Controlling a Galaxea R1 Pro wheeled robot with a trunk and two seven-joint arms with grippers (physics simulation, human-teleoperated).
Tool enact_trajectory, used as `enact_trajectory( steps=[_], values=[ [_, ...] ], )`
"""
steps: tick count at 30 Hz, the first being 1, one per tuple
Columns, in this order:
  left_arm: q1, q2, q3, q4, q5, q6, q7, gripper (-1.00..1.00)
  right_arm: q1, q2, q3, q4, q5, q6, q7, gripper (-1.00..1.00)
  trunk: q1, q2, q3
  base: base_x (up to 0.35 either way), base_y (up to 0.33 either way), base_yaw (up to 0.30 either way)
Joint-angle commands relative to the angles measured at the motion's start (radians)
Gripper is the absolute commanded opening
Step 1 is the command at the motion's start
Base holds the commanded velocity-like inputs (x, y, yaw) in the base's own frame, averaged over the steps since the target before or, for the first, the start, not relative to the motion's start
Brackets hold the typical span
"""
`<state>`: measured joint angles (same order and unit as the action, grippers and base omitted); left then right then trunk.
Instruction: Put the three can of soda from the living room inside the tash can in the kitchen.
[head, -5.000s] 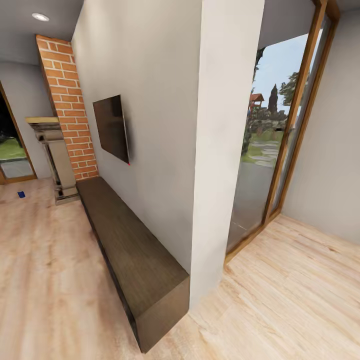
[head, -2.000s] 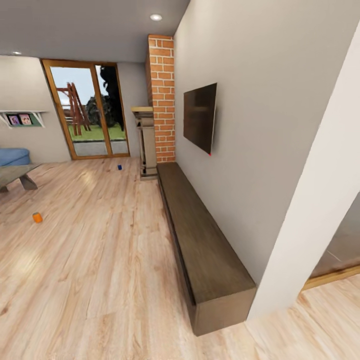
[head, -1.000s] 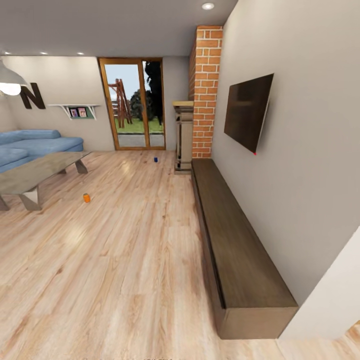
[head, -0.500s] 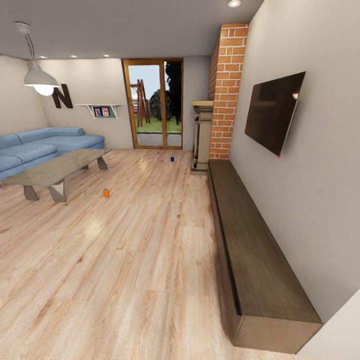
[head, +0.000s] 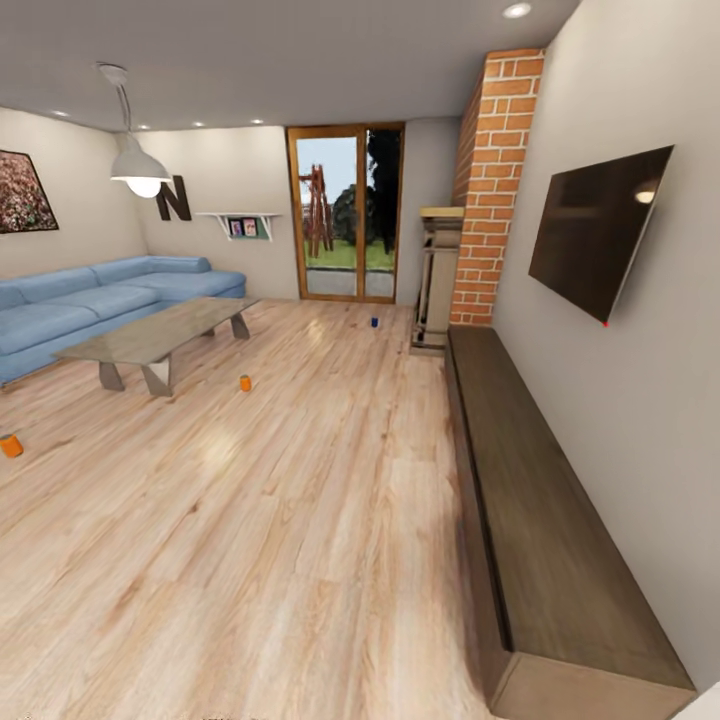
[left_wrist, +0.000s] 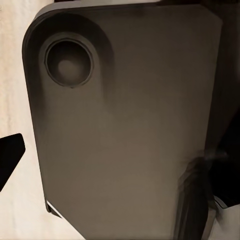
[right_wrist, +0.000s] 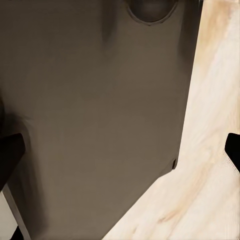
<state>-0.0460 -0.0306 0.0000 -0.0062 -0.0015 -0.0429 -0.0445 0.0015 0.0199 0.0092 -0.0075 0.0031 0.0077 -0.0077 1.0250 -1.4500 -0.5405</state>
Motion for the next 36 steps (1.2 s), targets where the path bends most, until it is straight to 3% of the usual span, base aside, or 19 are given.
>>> enact_trajectory(
  steps=[1,16,36],
  values=[
    [0.000,0.000,0.000,0.000,0.000,0.000,0.000,1.00,0.000,0.000,0.000,0.000,0.000,0.000,0.000,1.00,0.000,0.000,0.001,0.000,0.000,0.229],
    [0.000,0.000,0.001,0.000,0.000,0.000,0.000,1.00,0.000,0.000,0.000,0.000,0.000,0.000,0.000,1.00,0.000,0.000,0.009,0.000,0.000,0.235],
    [0.000,-0.002,0.002,0.000,0.002,0.000,0.000,1.00,0.000,0.000,0.002,0.000,0.003,-0.001,0.000,1.00,0.000,0.000,-0.004,0.000,0.000,0.250]
  ],
)
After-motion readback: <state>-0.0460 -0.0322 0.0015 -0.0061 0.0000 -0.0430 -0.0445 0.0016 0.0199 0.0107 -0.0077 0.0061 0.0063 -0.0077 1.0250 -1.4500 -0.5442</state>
